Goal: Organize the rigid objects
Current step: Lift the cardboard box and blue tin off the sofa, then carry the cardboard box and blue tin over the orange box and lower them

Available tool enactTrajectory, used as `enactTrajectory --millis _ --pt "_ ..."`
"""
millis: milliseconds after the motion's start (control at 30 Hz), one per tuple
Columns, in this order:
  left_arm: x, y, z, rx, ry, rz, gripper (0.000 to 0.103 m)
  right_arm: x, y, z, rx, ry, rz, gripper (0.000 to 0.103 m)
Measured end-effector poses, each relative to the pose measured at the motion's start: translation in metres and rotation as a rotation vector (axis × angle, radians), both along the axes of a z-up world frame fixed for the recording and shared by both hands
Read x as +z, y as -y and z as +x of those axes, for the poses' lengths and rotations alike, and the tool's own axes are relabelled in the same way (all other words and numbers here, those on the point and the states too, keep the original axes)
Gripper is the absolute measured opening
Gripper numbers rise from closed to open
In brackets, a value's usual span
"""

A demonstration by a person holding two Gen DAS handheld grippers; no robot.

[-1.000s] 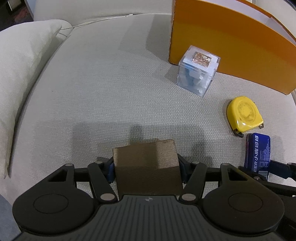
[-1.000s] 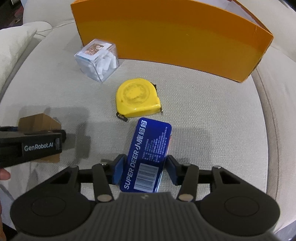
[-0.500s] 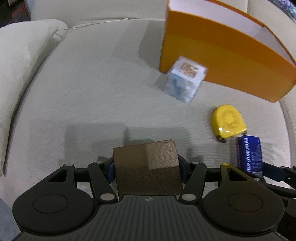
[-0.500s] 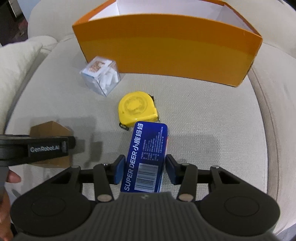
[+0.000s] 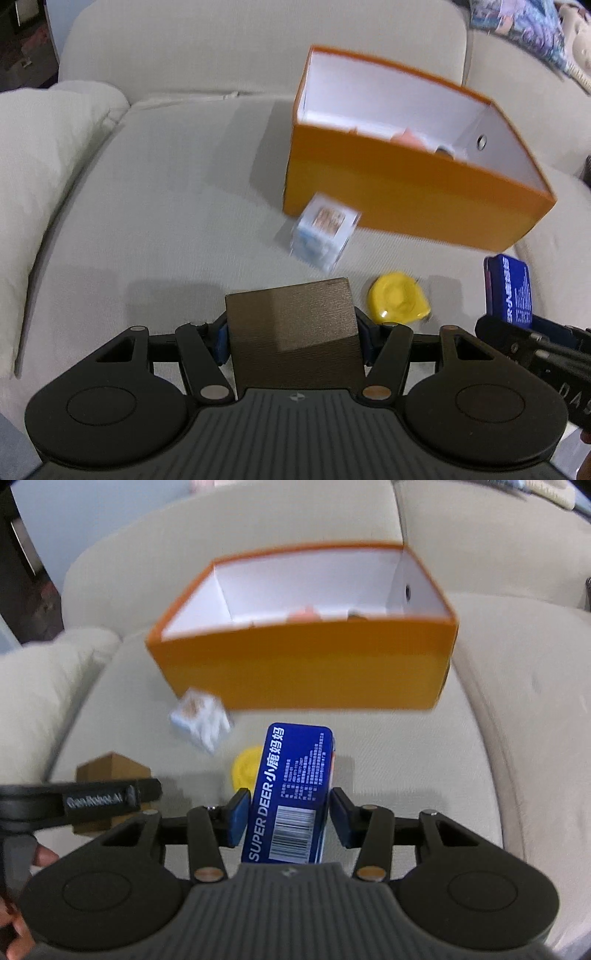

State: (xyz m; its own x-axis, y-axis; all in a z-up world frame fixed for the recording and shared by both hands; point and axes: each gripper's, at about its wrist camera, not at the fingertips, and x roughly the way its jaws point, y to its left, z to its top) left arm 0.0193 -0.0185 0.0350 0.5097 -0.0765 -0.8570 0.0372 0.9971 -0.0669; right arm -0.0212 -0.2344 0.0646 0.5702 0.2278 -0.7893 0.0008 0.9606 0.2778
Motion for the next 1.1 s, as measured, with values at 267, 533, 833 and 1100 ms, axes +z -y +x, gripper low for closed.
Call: enactTrajectory --millis 267,533,833,1100 --pt "0.044 0.005 0.006 0.009 0.066 -0.024 0.071 0.04 0.023 0.012 -0.089 0.122 0.058 0.048" --pt "0.095 0.029 0.058 -0.002 0.164 -0.058 0.071 0.077 0.049 0.058 -0.169 0.216 0.1 0.048" --pt "0.066 0.054 0.133 -0.006 0.17 -0.119 0.071 0.054 0.065 0.124 -0.225 0.179 0.118 0.048" --pt "0.04 0.06 0.157 -0.024 0.122 -0.068 0.071 0.022 0.067 0.161 -0.23 0.106 0.1 0.048"
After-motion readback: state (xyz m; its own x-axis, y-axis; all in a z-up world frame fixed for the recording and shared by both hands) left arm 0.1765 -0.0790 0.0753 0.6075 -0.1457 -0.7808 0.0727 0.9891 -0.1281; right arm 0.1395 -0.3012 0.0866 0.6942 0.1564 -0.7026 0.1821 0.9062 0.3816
